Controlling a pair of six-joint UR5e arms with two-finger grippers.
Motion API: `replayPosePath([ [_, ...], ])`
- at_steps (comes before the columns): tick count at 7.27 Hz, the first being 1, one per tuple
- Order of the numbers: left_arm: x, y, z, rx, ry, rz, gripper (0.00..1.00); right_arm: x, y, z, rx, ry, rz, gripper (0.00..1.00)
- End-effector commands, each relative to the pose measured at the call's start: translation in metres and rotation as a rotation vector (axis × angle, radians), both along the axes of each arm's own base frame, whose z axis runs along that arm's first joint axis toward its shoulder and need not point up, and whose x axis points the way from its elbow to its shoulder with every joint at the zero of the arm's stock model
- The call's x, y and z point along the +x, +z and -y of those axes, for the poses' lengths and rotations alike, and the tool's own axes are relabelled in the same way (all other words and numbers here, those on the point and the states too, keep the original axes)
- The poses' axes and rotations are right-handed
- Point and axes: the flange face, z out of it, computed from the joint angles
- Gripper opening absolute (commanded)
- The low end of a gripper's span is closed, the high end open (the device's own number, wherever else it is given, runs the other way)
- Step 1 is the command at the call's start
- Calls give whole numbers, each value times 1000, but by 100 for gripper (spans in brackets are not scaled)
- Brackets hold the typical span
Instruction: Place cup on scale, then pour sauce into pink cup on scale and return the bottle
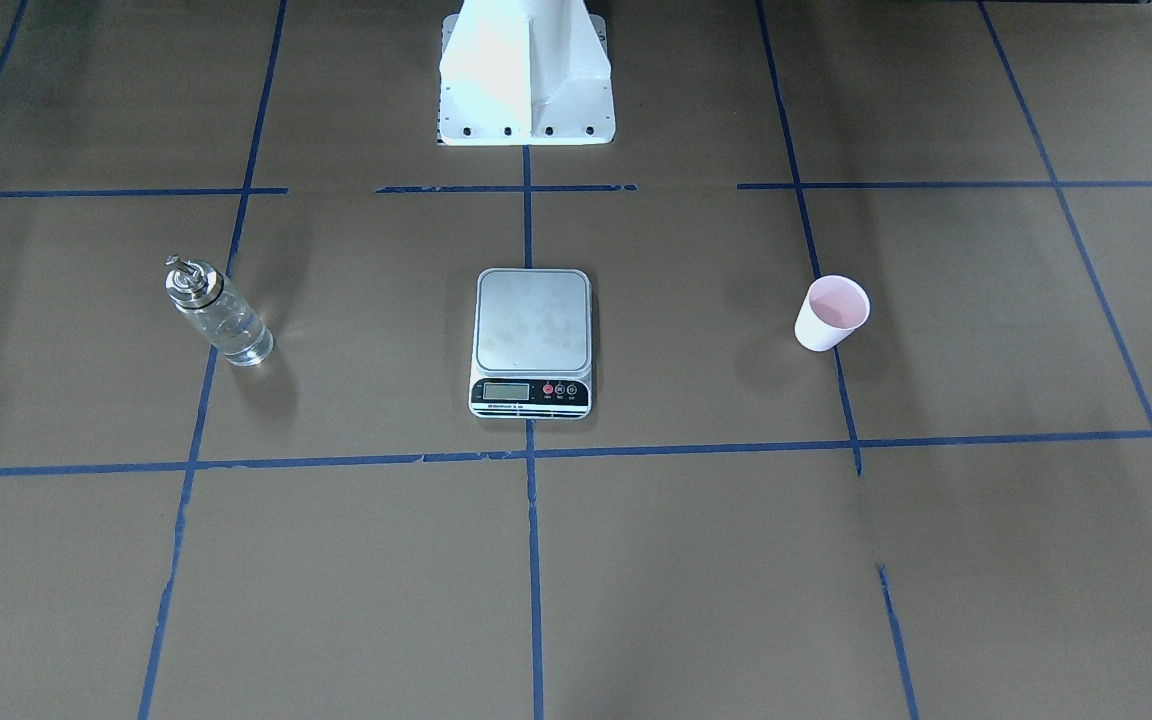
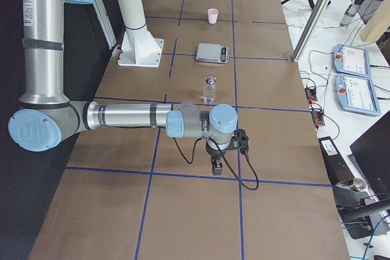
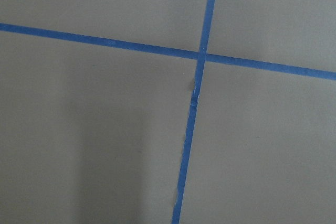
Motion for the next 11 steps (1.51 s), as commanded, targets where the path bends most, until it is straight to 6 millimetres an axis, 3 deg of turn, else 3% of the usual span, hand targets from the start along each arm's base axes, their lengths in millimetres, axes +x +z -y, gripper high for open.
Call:
replayPosePath([
  [1,0,-12,2,36,4,8,100,0,0,0,1,0,1,100],
  [5,2,-17,5,102,20,21,100,-4,-10,3,39,-3,50,100],
  [7,6,-36,11,162,21,-34,100,-5,-28,16,225,-7,63,100],
  [8,7,-54,21,278,23,-47,100,-5,-31,27,281,-7,66,100],
  [10,6,-92,28,640,29,-38,100,-7,-64,49,339,19,79,100],
  [11,6,-89,28,689,30,-38,100,-19,-73,58,333,19,85,100],
])
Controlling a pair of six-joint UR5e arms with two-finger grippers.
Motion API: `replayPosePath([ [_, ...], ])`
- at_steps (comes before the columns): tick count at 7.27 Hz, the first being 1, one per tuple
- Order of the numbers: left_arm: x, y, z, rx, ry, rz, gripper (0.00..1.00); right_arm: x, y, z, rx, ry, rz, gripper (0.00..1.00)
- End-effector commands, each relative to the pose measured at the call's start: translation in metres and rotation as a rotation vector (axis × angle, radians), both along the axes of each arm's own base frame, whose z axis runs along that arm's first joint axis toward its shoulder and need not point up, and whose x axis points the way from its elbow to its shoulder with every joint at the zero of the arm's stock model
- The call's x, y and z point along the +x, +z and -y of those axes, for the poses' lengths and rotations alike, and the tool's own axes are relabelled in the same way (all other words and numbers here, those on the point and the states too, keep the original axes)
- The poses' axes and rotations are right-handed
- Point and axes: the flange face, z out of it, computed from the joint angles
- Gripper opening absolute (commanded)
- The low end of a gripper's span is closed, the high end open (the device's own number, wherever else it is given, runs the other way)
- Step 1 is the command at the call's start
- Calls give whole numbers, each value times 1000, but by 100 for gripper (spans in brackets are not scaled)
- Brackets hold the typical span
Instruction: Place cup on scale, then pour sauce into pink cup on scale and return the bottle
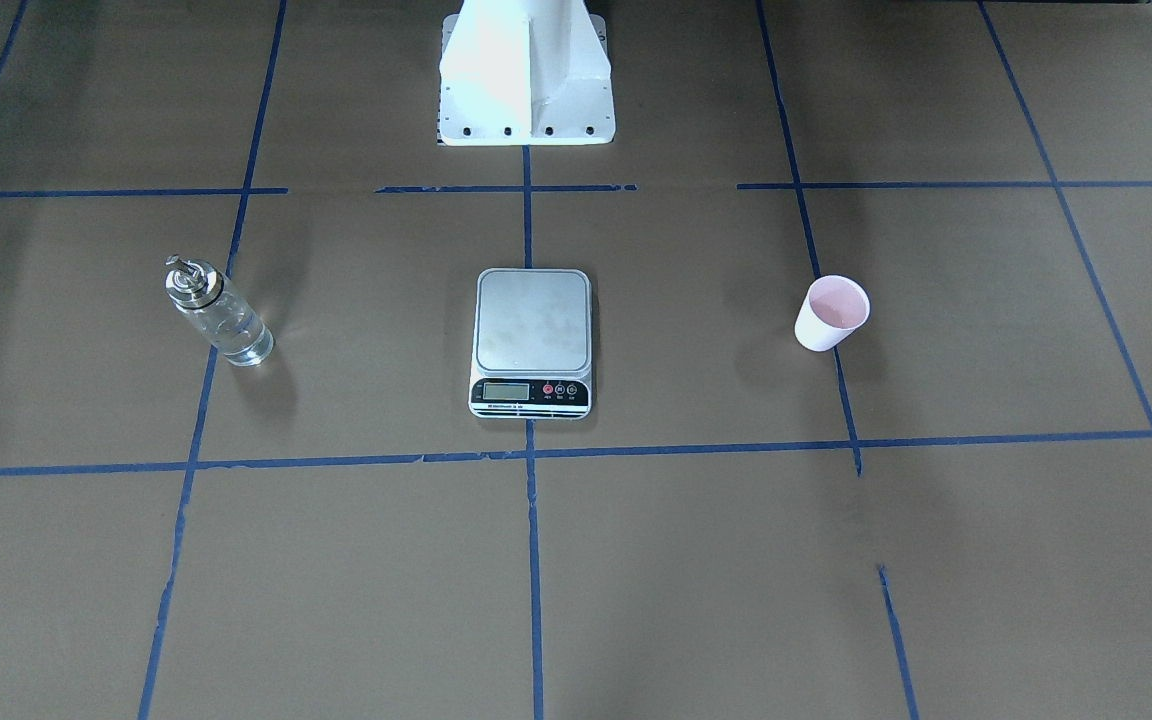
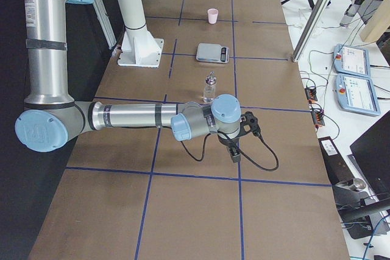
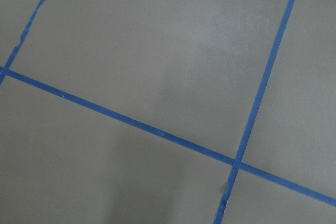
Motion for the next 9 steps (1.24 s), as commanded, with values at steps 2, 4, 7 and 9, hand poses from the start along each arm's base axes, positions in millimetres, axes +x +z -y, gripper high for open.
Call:
replayPosePath([
  [2,4,-12,-4,134,45,-56,100,-11,-23,13,-23,47,35,100],
  [4,26,-39,-9,131,54,-120,100,-13,-29,14,27,68,55,100],
  [7,107,-91,-4,-108,-234,-133,100,-17,-29,13,22,64,57,100],
  [9,195,-119,-19,-276,-300,-219,87,-16,-30,13,20,69,58,100],
])
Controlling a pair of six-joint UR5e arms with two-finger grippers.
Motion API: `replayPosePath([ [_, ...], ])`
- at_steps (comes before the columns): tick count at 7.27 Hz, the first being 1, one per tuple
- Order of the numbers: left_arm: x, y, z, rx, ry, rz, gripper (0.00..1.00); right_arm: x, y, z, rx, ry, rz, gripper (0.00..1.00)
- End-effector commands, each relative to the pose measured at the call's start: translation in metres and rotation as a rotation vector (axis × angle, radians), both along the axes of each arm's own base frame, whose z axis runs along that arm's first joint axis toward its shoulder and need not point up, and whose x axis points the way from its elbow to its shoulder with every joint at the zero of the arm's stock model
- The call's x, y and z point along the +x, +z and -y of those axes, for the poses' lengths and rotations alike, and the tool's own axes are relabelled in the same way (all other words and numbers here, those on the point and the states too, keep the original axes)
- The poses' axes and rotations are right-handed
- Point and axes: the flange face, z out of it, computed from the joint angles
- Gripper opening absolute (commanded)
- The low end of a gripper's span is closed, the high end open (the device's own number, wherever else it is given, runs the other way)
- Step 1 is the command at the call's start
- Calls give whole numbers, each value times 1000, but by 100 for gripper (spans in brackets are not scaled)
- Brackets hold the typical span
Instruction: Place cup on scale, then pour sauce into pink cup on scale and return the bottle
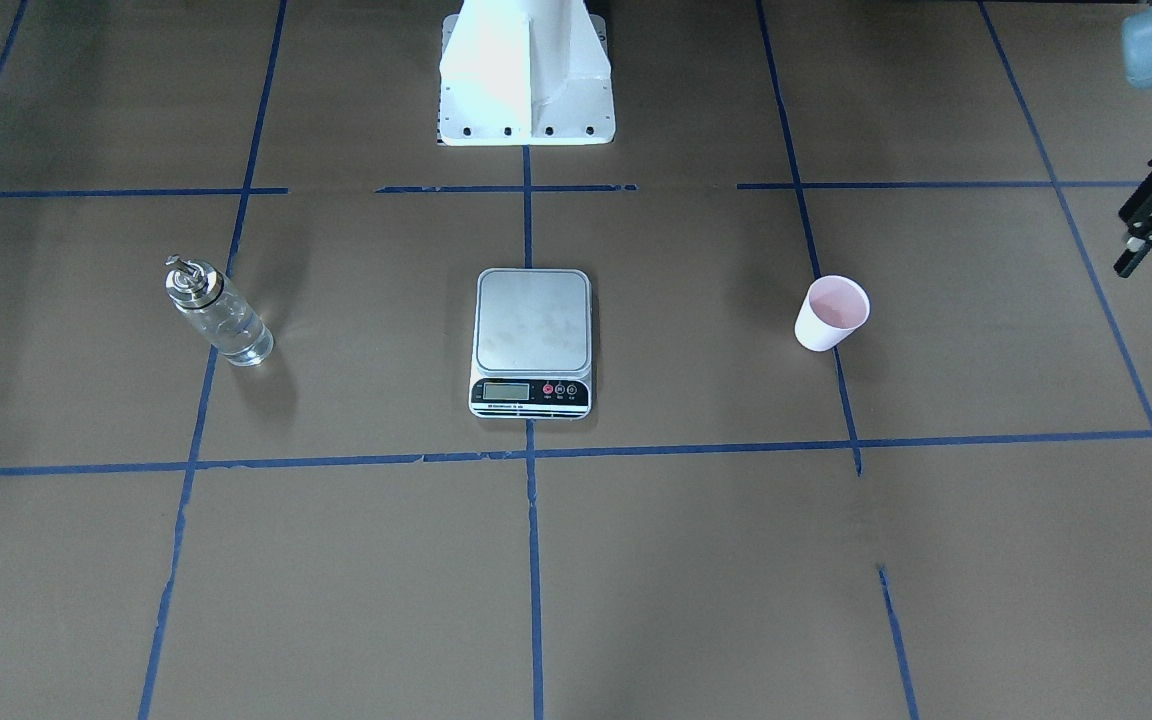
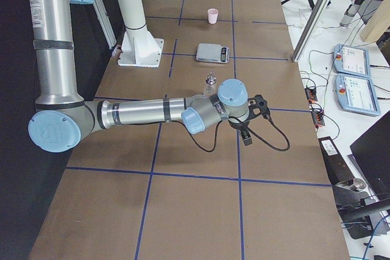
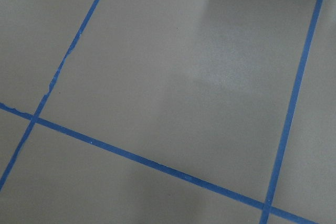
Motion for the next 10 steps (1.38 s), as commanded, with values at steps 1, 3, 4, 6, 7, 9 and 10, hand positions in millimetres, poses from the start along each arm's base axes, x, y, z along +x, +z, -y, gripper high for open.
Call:
replayPosePath([
  [1,87,-34,-26,-139,-56,-99,82,-1,-1,0,-2,1,1,100],
  [3,159,-34,-51,-251,-101,-134,67,-2,-1,0,0,-1,1,100],
  [4,189,-32,-64,-286,-154,-139,60,-2,-1,0,0,-1,1,100],
  [6,230,-30,-85,-343,-175,-154,57,-2,-1,0,-2,-1,1,100],
  [7,234,-30,-84,-337,-182,-148,54,-2,-1,0,-2,-1,1,100],
  [9,238,-18,-83,-347,-186,-127,52,-2,0,0,-3,-1,1,100],
  [10,239,-11,-81,-348,-199,-114,51,-2,0,-1,-3,-1,1,100],
])
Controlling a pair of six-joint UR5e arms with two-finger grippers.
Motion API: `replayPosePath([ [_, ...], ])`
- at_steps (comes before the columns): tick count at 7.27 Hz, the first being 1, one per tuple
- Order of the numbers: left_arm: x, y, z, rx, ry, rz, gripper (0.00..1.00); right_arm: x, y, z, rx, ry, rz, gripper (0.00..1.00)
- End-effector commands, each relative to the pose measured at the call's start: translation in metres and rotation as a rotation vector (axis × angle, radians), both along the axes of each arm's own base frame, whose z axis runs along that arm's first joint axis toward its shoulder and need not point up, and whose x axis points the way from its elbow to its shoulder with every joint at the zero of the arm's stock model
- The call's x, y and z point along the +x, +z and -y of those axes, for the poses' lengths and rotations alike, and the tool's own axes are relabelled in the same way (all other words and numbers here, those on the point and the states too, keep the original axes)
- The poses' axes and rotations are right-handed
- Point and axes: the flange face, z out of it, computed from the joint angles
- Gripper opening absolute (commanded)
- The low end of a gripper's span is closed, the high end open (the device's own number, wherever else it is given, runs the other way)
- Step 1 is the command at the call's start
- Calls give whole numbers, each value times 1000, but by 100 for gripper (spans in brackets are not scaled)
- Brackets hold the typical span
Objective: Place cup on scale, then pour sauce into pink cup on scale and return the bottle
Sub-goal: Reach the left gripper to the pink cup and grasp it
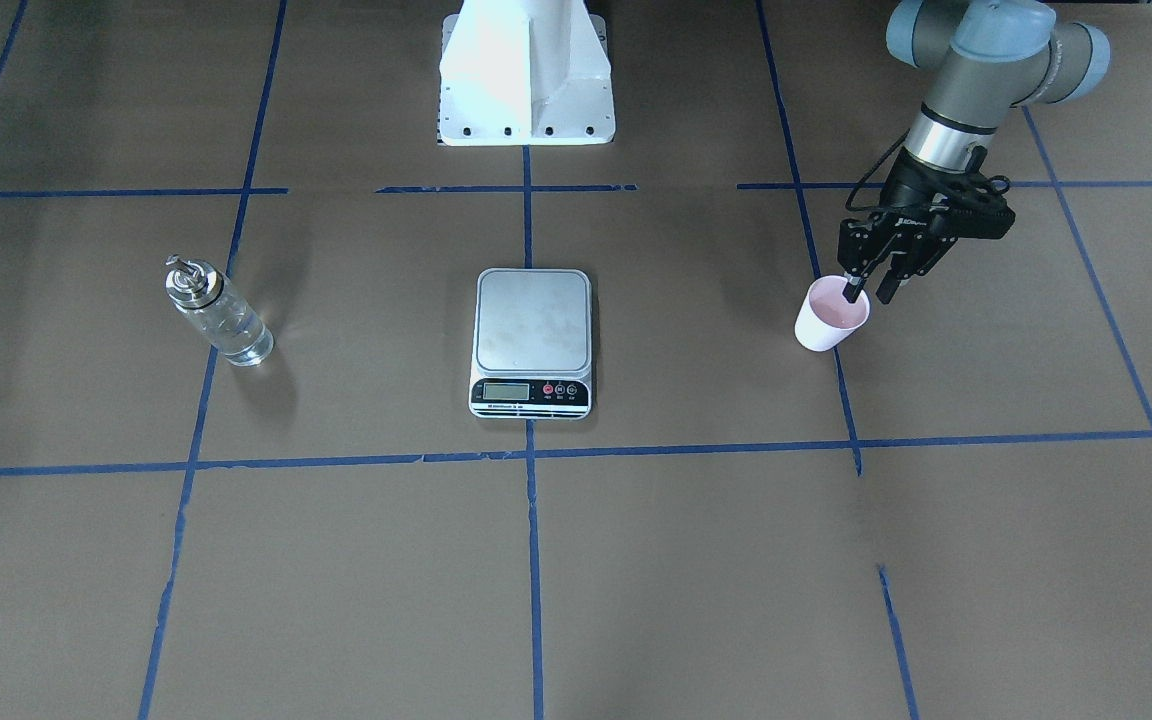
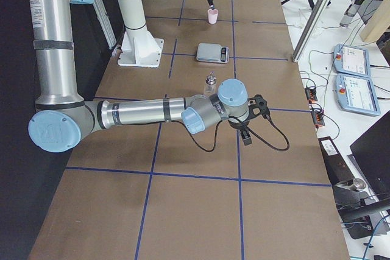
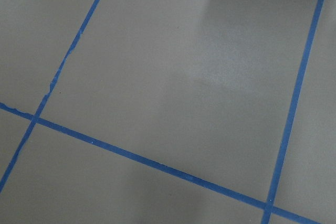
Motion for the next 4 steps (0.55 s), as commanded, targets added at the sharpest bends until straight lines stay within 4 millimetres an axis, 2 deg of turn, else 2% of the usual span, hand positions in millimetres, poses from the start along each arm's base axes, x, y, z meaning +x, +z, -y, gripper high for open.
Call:
replayPosePath([
  [1,6,13,1,-4,-11,27,51,1,0,-1,0,2,0,100],
  [2,9,13,-1,-4,-3,28,38,1,-1,0,1,2,0,100],
  [3,14,13,-5,-3,8,28,0,0,1,0,-2,0,0,100],
  [4,17,13,-8,-1,15,29,0,0,1,0,-2,0,0,100],
])
